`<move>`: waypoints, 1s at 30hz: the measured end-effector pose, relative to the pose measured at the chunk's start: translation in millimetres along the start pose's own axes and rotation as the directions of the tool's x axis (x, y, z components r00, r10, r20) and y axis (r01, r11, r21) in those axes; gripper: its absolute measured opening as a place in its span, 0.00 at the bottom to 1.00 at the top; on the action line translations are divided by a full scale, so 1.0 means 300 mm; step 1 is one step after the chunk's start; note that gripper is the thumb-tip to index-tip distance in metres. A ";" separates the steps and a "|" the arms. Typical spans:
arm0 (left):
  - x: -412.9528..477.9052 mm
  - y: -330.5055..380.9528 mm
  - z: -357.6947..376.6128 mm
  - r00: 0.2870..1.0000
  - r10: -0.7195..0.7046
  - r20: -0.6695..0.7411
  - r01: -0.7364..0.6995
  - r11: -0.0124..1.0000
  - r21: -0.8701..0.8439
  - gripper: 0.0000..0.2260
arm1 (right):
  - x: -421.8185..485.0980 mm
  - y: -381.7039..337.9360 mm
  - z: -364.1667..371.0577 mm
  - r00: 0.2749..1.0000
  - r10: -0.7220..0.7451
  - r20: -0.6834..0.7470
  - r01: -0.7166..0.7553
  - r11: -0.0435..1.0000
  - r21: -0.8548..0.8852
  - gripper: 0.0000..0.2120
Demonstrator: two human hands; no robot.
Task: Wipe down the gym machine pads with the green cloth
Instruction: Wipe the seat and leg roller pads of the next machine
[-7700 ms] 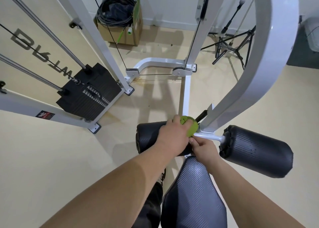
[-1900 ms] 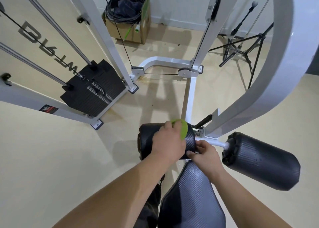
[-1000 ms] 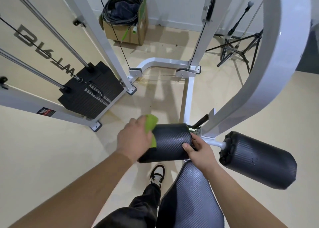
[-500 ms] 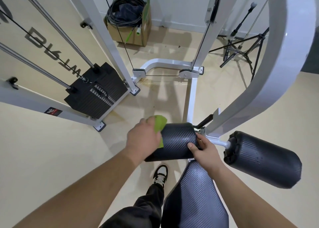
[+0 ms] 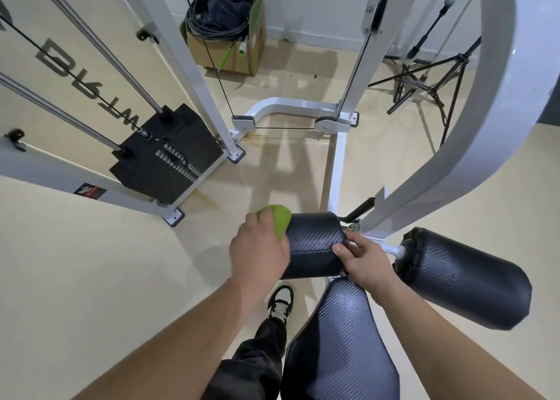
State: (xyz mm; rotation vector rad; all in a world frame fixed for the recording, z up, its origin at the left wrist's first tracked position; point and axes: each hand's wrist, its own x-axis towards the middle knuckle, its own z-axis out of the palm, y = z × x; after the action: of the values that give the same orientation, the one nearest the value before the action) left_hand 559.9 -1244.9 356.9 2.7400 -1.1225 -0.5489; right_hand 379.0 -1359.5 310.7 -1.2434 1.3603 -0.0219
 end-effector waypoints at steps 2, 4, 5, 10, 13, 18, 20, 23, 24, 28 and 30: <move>0.006 0.121 0.033 0.999 0.010 0.053 -0.011 1.000 0.022 0.22 | 0.005 0.001 0.007 0.999 -0.027 -0.022 0.026 0.999 -0.039 0.15; -0.023 0.232 0.075 0.986 0.114 0.124 -0.110 0.993 -0.036 0.24 | 0.009 0.002 0.006 0.999 -0.032 -0.025 0.031 0.998 -0.056 0.13; -0.038 0.264 0.091 0.974 0.171 0.146 -0.164 0.985 -0.059 0.24 | 0.009 0.005 0.004 0.999 -0.030 -0.012 0.029 0.998 -0.060 0.12; 0.041 0.128 0.025 0.944 0.281 0.175 -0.296 0.953 0.067 0.26 | 0.008 -0.002 -0.003 1.000 0.012 -0.013 -0.013 1.000 -0.025 0.07; 0.092 -0.070 -0.036 0.992 0.050 0.114 -0.054 0.998 0.034 0.22 | 0.004 0.003 -0.006 1.000 0.023 -0.008 -0.023 0.999 -0.032 0.07; 0.007 -0.033 -0.028 0.990 0.066 0.123 -0.067 0.998 0.004 0.21 | 0.004 -0.058 -0.034 0.988 0.143 0.061 -0.138 0.988 -0.076 0.09; -0.059 -0.009 -0.008 0.982 0.122 0.143 -0.128 0.991 0.034 0.22 | 0.021 -0.116 -0.051 0.979 0.181 0.088 -0.161 0.966 -0.203 0.14; -0.090 -0.057 -0.006 0.976 0.143 0.163 -0.153 0.987 0.049 0.25 | 0.044 -0.146 -0.040 0.999 0.045 0.005 -0.041 0.946 -0.320 0.25; -0.095 -0.076 -0.007 0.970 0.170 0.176 -0.181 0.982 0.050 0.25 | 0.036 -0.142 -0.029 1.000 -0.006 -0.015 0.000 0.923 -0.385 0.27; -0.080 -0.116 -0.041 0.966 0.158 0.207 -0.164 0.986 0.015 0.25 | 0.033 -0.092 0.001 0.998 -0.053 -0.042 0.031 0.908 -0.417 0.20; -0.053 -0.115 -0.048 0.983 0.110 0.148 -0.110 0.994 -0.009 0.25 | 0.023 -0.073 0.003 0.998 -0.056 -0.037 0.037 0.920 -0.390 0.16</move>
State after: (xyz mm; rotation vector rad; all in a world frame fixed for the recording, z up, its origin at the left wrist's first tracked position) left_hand 577.5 -1209.4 365.9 2.6535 -1.2974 -0.7472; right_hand 395.5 -1372.5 320.1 -1.6163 1.4189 0.1969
